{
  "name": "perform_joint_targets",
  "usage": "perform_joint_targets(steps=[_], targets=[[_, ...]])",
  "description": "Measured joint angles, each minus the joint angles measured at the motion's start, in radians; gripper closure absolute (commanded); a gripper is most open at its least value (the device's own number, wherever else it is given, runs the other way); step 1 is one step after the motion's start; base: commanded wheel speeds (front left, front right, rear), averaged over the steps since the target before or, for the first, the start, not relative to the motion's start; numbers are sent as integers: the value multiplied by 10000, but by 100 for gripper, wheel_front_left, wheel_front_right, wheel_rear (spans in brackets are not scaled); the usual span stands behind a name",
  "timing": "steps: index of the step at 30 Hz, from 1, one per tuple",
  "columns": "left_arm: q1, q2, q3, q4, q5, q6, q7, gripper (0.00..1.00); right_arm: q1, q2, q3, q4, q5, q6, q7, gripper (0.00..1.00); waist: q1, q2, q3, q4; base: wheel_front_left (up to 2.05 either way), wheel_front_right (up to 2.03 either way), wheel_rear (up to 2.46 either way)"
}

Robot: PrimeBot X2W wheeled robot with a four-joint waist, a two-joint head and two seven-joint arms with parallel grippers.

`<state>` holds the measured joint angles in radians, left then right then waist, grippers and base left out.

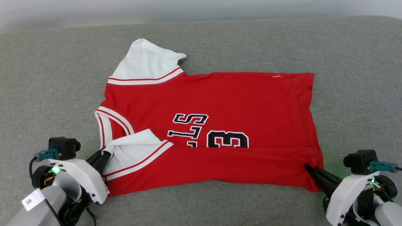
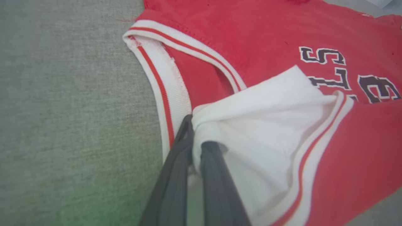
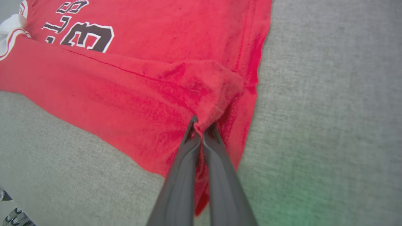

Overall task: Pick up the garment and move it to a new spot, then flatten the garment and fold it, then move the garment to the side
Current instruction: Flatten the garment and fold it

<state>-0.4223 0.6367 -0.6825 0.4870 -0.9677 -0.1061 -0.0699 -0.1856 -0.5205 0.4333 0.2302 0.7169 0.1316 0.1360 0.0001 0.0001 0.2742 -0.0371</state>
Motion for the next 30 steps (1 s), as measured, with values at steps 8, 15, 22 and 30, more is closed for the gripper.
perform_joint_targets(steps=[8,15,22,30], targets=[[-373,-462,-322,920,-35,-188,-416,56,-144,194,73,362,58,-2,-221,95,0,0,-135,93,0,0,0],[-588,-128,-393,867,211,-203,-800,0,145,280,-669,-44,-82,-6,-660,0,0,0,-621,324,0,0,0],[-1004,913,-453,-479,77,-205,591,0,407,424,-1453,-663,-616,-6,-552,0,-1,0,-1117,556,0,0,0],[-1384,1883,-1022,-2150,-1009,-117,4334,0,531,694,-1793,-1043,-1045,-6,-188,0,-1,0,-1327,627,0,0,0]])
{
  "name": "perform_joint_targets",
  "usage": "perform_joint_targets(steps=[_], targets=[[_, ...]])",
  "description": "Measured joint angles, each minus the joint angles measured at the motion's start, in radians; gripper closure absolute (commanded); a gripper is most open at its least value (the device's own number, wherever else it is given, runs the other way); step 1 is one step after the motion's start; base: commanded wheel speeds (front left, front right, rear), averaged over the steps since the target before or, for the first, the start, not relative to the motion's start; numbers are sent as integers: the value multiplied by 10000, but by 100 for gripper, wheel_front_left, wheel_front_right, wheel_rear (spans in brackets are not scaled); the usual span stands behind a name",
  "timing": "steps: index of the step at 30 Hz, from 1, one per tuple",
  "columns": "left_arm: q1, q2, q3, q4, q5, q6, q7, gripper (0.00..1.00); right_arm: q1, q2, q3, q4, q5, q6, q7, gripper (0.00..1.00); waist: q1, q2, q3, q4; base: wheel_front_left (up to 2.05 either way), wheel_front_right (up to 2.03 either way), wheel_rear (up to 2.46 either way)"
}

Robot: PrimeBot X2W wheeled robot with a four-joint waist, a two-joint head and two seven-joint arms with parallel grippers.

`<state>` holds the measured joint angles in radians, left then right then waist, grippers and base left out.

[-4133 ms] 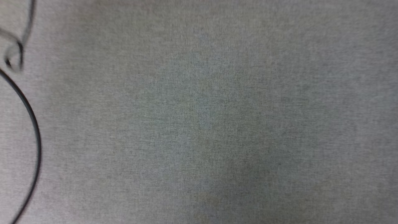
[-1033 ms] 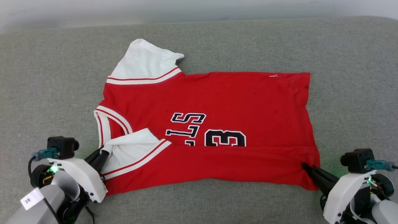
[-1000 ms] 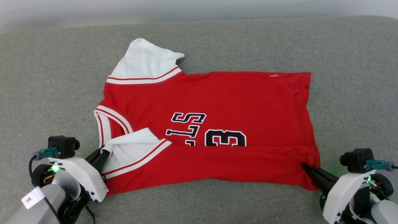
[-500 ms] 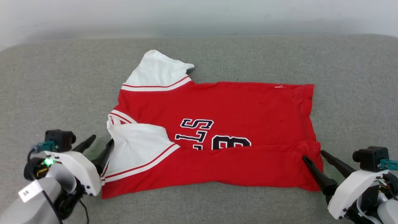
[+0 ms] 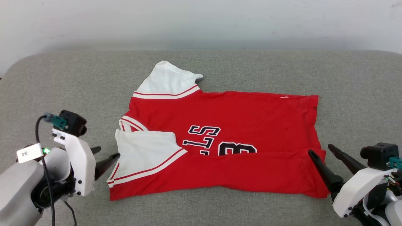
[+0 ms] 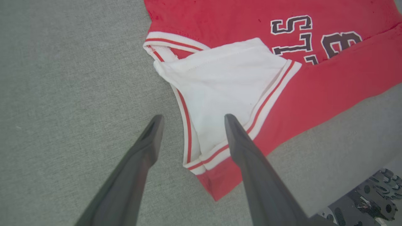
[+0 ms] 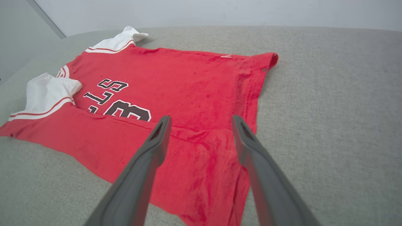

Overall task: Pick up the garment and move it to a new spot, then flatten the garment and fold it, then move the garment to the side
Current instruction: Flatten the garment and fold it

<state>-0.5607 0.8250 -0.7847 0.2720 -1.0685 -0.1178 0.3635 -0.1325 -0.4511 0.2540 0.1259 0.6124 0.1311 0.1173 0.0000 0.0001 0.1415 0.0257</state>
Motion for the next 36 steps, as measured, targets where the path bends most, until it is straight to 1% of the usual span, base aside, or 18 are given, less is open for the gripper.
perform_joint_targets(steps=[3,5,9,15,19,21,26,27,28,31,34,36], targets=[[-60,249,-280,-466,-105,142,1089,0,29,65,-44,-59,-79,0,69,0,0,0,-2,-26,0,0,0],[-90,291,-464,-658,-171,249,1616,0,48,92,-58,-90,-125,0,113,0,0,0,9,-52,0,0,0],[-76,305,-782,-731,-173,355,2201,0,39,136,-52,-134,-190,0,169,0,0,0,60,-122,0,0,0],[97,153,-1137,-186,-42,387,2399,0,-184,161,81,-190,-228,0,242,0,0,0,286,-289,0,0,0],[182,-121,-1233,291,-15,366,2299,0,-370,161,148,-180,-232,0,240,0,0,0,501,-393,0,0,0],[168,-176,-1383,527,217,293,2226,0,-439,161,211,-157,-238,0,234,0,0,0,580,-456,0,0,0],[132,-424,-1534,970,268,144,2071,0,-522,151,305,-84,-232,0,228,0,-1,0,632,-532,0,0,0],[96,-430,-1595,1007,305,105,2061,47,-541,136,307,-79,-228,0,230,0,-2,0,615,-537,0,0,0],[84,-453,-1622,1057,330,58,1996,100,-554,102,299,-79,-224,0,244,0,-2,0,591,-533,0,0,0],[56,-487,-1664,1141,253,12,1860,100,-646,-94,297,-134,-234,0,347,0,-1,0,473,-501,0,0,0],[31,-435,-1730,991,261,-48,1674,100,-855,-520,291,-284,-291,0,732,0,-1,0,315,-450,0,0,0],[24,-410,-1691,769,261,-52,1465,100,-999,-922,343,-431,-345,0,1214,0,0,0,215,-399,0,0,0]])
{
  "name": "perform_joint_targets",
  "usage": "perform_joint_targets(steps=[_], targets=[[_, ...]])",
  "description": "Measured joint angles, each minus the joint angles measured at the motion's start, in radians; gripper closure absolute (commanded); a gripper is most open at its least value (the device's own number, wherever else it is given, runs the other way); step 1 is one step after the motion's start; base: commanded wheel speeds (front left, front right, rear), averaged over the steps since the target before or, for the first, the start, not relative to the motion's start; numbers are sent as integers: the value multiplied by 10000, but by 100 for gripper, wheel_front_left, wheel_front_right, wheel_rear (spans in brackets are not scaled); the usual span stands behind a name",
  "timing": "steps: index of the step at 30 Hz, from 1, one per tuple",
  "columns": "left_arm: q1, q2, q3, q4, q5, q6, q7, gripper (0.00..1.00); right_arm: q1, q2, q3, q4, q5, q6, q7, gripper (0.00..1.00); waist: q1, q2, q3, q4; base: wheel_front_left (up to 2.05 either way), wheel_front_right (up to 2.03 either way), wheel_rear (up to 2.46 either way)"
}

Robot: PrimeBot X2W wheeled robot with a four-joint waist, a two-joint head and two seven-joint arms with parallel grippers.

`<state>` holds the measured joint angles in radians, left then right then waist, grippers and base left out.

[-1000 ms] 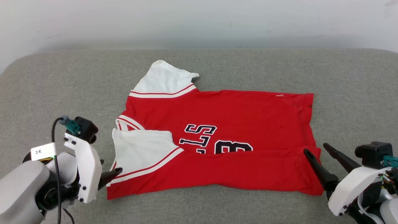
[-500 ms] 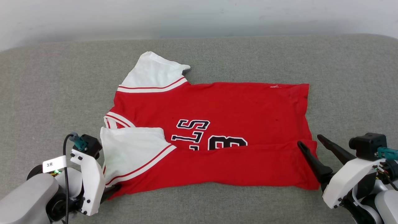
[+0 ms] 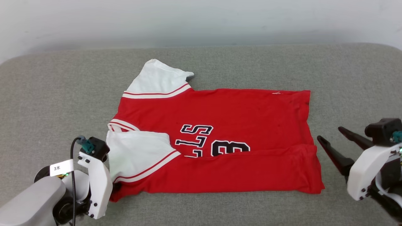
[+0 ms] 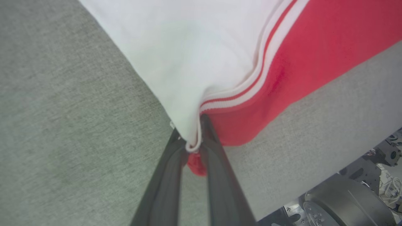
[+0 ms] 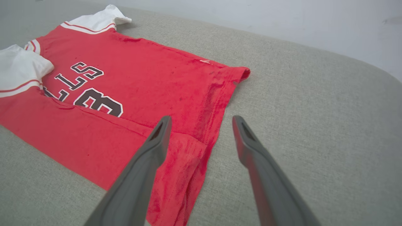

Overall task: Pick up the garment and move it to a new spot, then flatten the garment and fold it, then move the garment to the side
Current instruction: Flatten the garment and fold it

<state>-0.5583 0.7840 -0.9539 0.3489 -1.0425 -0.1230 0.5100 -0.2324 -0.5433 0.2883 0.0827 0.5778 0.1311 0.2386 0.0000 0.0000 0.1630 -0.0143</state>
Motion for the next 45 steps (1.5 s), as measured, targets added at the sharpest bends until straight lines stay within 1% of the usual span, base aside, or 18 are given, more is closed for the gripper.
perform_joint_targets(steps=[4,7,9,11,13,15,19,22,25,29,34,35,36,37,40,42,45], targets=[[-82,226,77,-633,29,-19,-215,100,-361,-790,199,-403,109,0,1312,0,0,0,-136,131,0,0,0],[-121,370,134,-1068,115,6,-309,100,-561,-1417,560,-579,407,0,2865,0,0,0,-178,215,0,0,0],[-121,385,136,-1356,205,92,-382,100,-734,-1716,809,-679,713,0,3866,0,0,0,-177,260,0,0,0],[-121,395,136,-1593,234,138,-387,100,-923,-1871,1022,-675,1039,2,4730,0,0,0,-149,303,0,0,0],[-142,408,132,-1806,353,232,-416,100,-1011,-1791,1068,-449,1501,2,5379,0,0,0,-98,348,0,0,0],[-203,385,134,-1965,397,299,-435,100,-1096,-1691,1189,-167,1653,0,5816,0,0,0,-31,409,0,0,0],[-261,320,127,-2190,518,397,-464,100,-1306,-1465,1624,311,1536,0,6140,0,0,0,133,530,0,0,0],[-353,295,117,-2282,614,443,-476,100,-1396,-1246,1969,794,1319,0,6096,0,0,0,287,615,0,0,0],[-407,282,127,-2322,673,453,-539,100,-1414,-1009,2305,1340,1210,0,5927,0,0,0,439,691,0,0,0],[-422,247,130,-2326,704,456,-621,100,-1471,-936,2750,1927,1133,-2,5626,0,1,0,585,777,0,0,0],[-415,259,157,-2257,690,497,-748,100,-1529,-926,3162,2332,1321,-35,5147,0,0,0,633,784,0,0,0],[-402,263,157,-2240,683,499,-780,100,-1538,-918,3187,2397,1452,-52,5010,7,0,0,624,772,0,0,0],[-383,270,157,-2213,669,500,-792,100,-1538,-901,3206,2452,1599,-69,4876,71,0,0,609,756,0,0,0],[-348,278,157,-2188,637,502,-819,100,-1540,-892,3233,2489,1689,-73,4711,100,0,0,584,736,0,0,0],[-176,301,150,-2107,548,531,-853,100,-1573,-867,3509,2504,1708,-54,4136,100,0,0,450,680,0,0,0],[-56,370,151,-2038,481,541,-905,100,-1584,-803,3553,2522,1749,-2,3707,100,0,0,311,631,0,0,0],[96,520,146,-2008,426,566,-905,100,-1587,-909,3524,2412,1799,2,3181,100,0,0,52,576,0,0,0]])
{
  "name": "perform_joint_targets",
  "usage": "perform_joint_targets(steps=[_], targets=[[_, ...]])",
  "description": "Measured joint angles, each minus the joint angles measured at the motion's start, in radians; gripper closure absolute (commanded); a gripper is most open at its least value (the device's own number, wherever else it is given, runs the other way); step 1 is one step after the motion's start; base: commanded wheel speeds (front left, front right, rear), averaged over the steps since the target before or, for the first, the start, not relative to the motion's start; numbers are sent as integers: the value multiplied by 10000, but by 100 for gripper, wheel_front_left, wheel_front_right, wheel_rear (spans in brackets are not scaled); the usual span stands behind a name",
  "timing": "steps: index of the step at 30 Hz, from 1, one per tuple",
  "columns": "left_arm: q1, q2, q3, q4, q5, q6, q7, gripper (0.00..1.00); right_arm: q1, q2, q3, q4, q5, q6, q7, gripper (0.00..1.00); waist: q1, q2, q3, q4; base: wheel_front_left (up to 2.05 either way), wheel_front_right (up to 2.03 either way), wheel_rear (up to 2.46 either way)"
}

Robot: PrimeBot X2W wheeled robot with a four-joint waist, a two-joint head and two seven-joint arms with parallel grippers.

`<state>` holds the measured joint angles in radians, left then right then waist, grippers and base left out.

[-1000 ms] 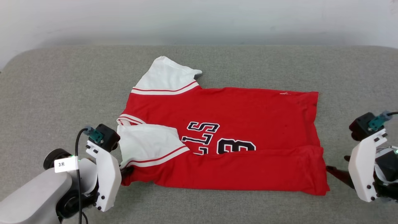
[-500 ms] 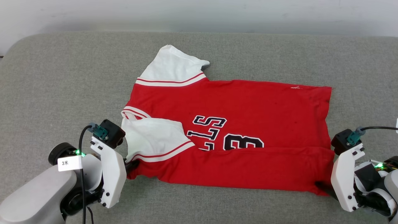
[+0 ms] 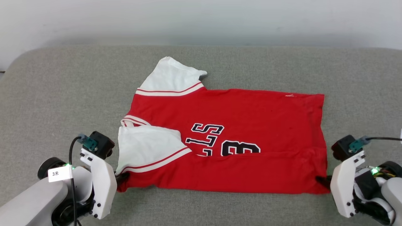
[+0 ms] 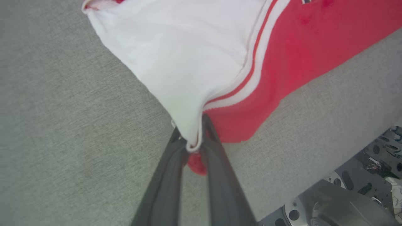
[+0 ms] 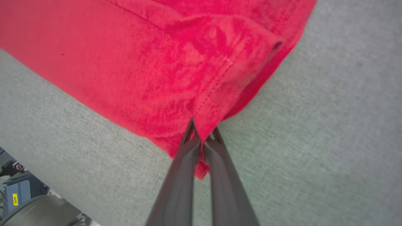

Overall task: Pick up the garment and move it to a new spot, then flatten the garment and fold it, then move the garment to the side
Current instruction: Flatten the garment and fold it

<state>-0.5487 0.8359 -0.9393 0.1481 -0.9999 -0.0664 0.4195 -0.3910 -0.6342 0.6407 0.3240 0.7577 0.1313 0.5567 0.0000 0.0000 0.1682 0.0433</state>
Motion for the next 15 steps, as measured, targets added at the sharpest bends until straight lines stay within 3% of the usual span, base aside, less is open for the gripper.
perform_joint_targets(steps=[8,15], targets=[[603,408,12,-410,-272,232,-96,100,417,-625,-692,-924,284,0,-696,100,0,0,-748,-116,0,0,0],[1430,821,-38,-1066,-543,593,-303,100,1748,-1139,-1398,-1954,523,0,-454,100,0,0,-1070,-203,0,0,0]])
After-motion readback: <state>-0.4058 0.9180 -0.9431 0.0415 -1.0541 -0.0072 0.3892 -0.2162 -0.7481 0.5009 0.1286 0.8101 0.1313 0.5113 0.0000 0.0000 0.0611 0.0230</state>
